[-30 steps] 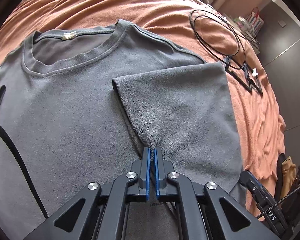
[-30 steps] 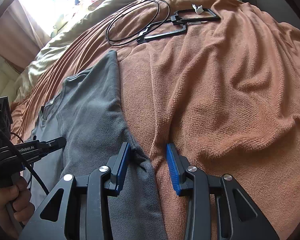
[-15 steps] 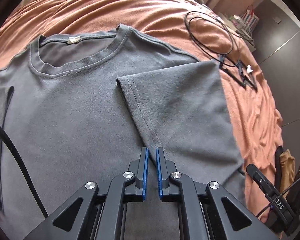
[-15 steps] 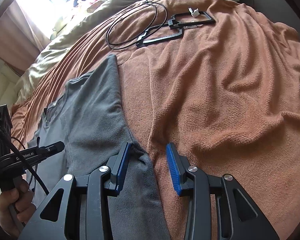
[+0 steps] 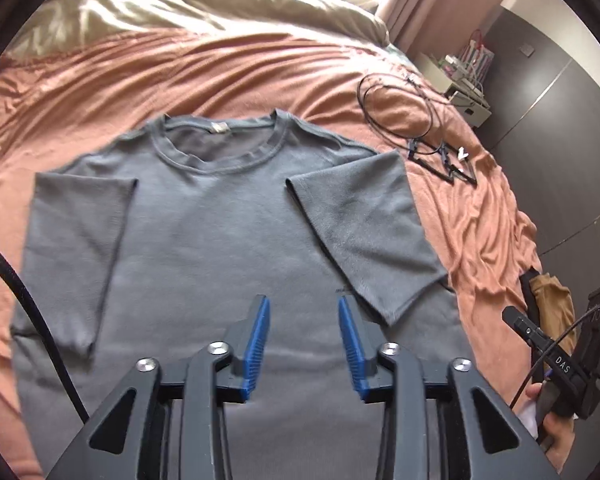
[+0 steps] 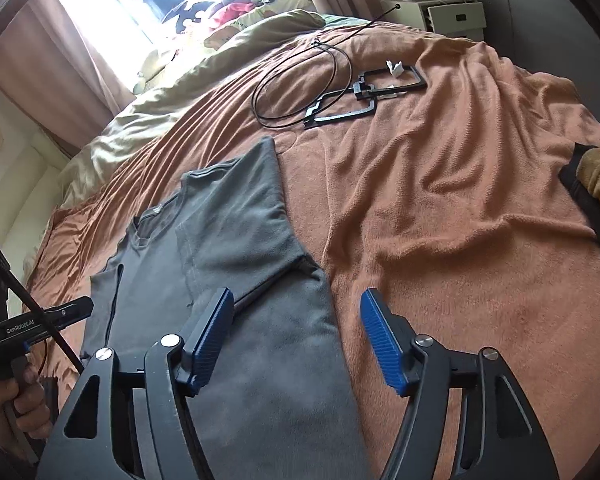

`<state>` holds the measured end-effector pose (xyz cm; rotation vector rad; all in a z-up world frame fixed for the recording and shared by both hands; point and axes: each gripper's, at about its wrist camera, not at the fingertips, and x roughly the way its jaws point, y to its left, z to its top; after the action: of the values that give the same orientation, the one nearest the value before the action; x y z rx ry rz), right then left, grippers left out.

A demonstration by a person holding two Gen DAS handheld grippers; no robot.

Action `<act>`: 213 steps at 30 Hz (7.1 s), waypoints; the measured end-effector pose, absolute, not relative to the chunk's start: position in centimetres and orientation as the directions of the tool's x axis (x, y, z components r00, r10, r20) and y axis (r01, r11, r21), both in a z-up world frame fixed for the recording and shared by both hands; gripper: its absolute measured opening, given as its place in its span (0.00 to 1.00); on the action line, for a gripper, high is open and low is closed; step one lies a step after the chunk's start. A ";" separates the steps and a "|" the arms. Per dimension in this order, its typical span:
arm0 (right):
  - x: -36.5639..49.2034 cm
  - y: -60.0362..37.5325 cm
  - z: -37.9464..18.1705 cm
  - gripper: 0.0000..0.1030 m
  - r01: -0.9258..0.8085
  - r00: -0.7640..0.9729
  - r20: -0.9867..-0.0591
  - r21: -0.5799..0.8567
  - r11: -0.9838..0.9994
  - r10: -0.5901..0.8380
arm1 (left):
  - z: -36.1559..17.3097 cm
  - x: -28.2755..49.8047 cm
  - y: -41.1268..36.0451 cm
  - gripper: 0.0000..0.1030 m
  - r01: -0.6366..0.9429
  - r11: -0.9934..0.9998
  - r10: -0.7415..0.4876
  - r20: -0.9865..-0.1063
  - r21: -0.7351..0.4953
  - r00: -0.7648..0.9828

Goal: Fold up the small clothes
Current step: 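Open both grippers and lift them back from the grey T-shirt, then lower both grippers to the T-shirt hem and grasp it, then lift the hem with both grippers and fold it toward the collar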

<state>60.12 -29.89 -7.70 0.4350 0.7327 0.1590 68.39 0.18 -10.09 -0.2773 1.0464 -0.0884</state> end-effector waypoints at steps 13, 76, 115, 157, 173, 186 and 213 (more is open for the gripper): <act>45.8 -29.3 -0.8 1.00 -0.082 0.780 -0.557 0.358 0.930 0.283 | 0.4 53.6 4.4 1.00 -0.011 0.984 -0.115 -0.690 -0.176 0.715; 15.8 -36.8 -11.4 0.83 -0.077 0.818 -0.500 0.394 0.916 0.284 | -10.9 12.8 17.3 0.76 -0.241 0.901 -0.059 -0.651 -0.361 0.757; 28.3 -38.3 -22.6 0.56 -0.034 0.774 -0.419 0.721 0.693 0.474 | -23.3 20.8 18.6 0.55 -0.310 0.654 -0.366 -0.647 -0.690 0.670; 28.1 -37.6 -23.1 0.00 0.032 0.802 -0.414 0.750 0.661 0.431 | -24.3 20.3 20.2 0.08 -0.397 0.512 -0.353 -0.607 -0.762 0.712; 30.4 -38.7 -24.2 0.31 0.041 0.800 -0.384 0.801 0.597 0.460 | -24.2 21.0 20.9 0.40 -0.352 0.442 -0.387 -0.530 -0.825 0.755; 29.9 -38.3 -24.7 0.01 0.079 0.820 -0.393 0.798 0.598 0.416 | -25.6 19.7 21.5 0.23 -0.388 0.369 -0.376 -0.518 -0.844 0.768; 21.7 -36.7 -20.9 0.00 -0.076 0.838 -0.275 0.796 0.600 0.471 | -16.5 13.9 22.8 0.05 -0.228 0.481 -0.317 -0.410 -0.847 0.855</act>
<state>21.70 -36.71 -20.93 0.8765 0.4955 0.3321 13.86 22.83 -16.46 -1.0844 0.5709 -0.0583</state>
